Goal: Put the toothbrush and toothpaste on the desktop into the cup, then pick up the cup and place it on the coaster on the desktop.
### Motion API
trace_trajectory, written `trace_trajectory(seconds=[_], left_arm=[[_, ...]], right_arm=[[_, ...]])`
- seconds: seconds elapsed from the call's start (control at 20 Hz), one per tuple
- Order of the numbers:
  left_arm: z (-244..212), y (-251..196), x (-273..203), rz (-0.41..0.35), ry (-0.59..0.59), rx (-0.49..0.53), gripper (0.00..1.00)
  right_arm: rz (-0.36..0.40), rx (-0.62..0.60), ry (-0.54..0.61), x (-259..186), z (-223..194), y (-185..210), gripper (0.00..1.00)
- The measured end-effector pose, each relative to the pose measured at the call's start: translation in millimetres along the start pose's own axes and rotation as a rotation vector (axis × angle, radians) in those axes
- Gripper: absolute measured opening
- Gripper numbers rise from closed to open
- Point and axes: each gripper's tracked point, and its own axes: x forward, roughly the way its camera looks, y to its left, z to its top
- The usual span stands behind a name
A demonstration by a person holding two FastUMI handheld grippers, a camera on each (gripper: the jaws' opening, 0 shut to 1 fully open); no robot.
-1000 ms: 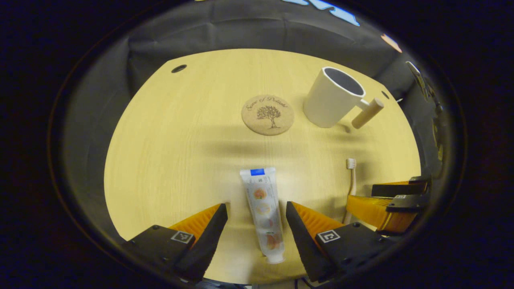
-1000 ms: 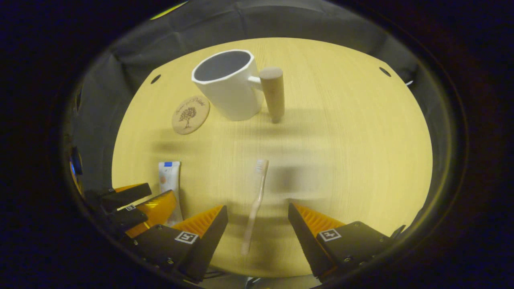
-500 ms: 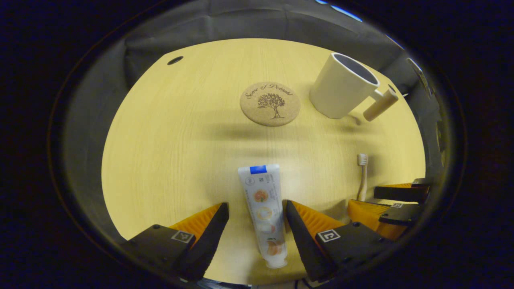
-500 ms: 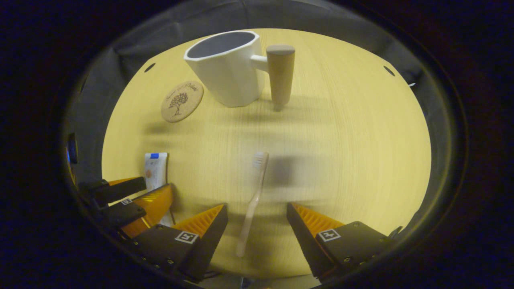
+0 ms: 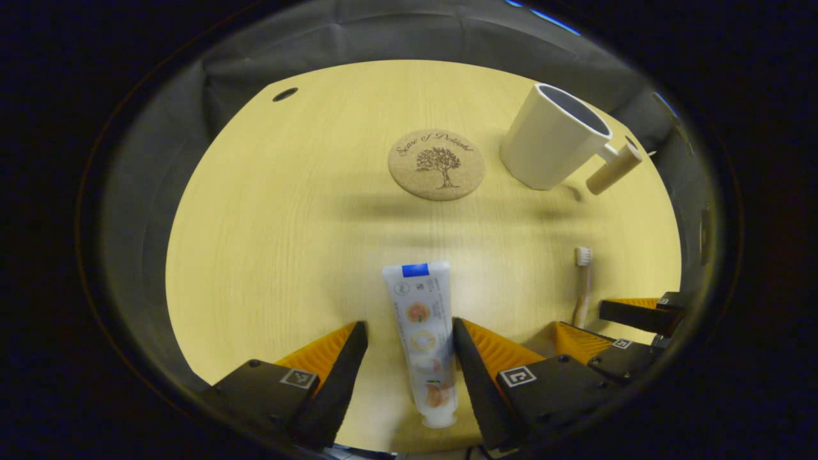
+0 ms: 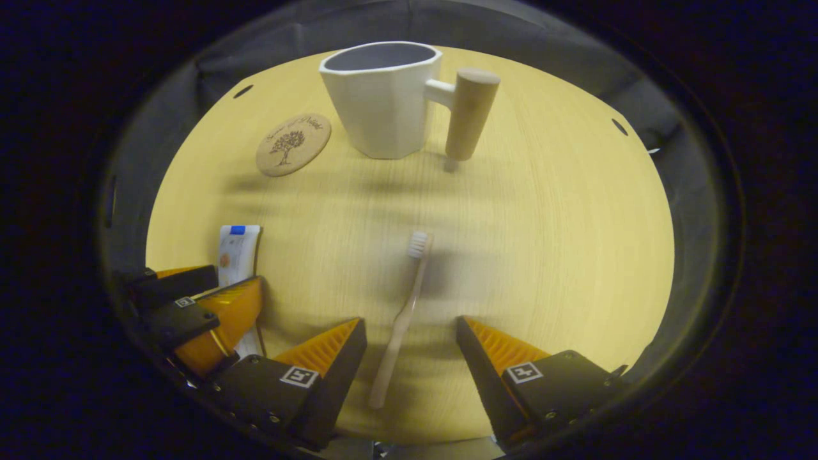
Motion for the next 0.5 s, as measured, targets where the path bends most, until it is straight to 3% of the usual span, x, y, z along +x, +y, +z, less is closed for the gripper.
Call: trace_trajectory(seconds=[0.05,0.1,0.15,0.2,0.3,0.35,0.45,0.5], left_arm=[[3.4,0.5,-2.7,0.001,-0.003,-0.013,0.85],[1.8,0.8,-1.3,0.003,-0.002,-0.025,0.62],[1.0,-0.2,0.0,0.001,0.003,-0.020,0.62],[0.3,-1.8,0.7,-0.001,0.010,-0.018,0.60],[2.6,-3.5,-1.7,-0.001,0.024,-0.015,0.48],[5.2,-3.7,-2.2,-0.001,0.025,-0.014,0.49],[12.6,-4.5,-5.9,-0.005,0.031,-0.014,0.51],[16.6,-4.7,-9.1,-0.002,0.036,-0.015,0.40]], right_arm=[[-0.002,0.000,0.009,-1.6,-1.4,-1.0,0.82],[-0.004,0.005,0.004,-0.2,-0.5,-3.3,0.81],[-0.006,0.021,0.006,0.3,0.0,-4.6,0.61],[-0.008,0.031,0.005,-1.4,0.5,-7.7,0.57],[-0.008,0.052,0.007,-1.2,0.8,-10.7,0.35],[-0.005,0.056,0.011,-1.5,1.6,-11.2,0.28],[-0.005,0.058,0.016,-0.4,1.4,-11.2,0.28],[-0.005,0.056,0.018,-0.8,1.0,-11.1,0.28]])
